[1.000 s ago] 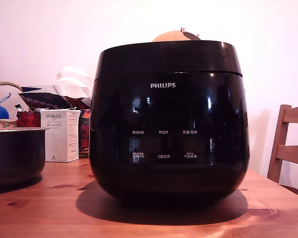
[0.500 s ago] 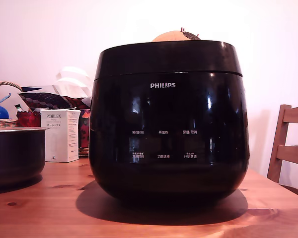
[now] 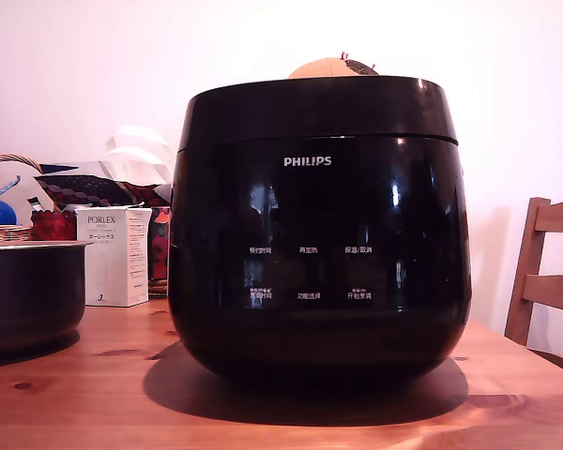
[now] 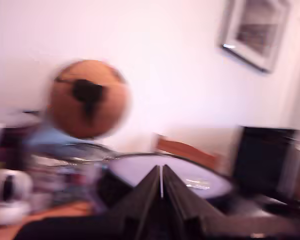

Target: Open the rice cooker by pressing the large metal button on the top of its lid with medium force

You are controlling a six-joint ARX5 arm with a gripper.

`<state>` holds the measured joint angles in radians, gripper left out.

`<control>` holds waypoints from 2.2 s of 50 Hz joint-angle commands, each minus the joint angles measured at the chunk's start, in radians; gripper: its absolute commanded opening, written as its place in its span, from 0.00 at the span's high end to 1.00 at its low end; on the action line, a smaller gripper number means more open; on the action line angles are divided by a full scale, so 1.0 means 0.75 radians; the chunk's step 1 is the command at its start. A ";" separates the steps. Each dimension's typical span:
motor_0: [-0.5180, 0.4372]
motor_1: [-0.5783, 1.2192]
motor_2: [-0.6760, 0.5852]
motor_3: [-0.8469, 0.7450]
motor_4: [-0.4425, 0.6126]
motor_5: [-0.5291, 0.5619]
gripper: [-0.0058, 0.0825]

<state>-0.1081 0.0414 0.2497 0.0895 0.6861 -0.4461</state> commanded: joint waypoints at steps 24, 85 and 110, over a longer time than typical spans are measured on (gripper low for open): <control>-0.249 0.516 0.238 0.042 0.144 0.144 0.96; -0.933 1.548 0.596 0.411 -0.591 0.487 0.96; -0.987 1.666 0.621 0.405 -0.757 0.607 0.96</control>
<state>-0.8425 1.2797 0.7105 0.3878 0.1242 0.0032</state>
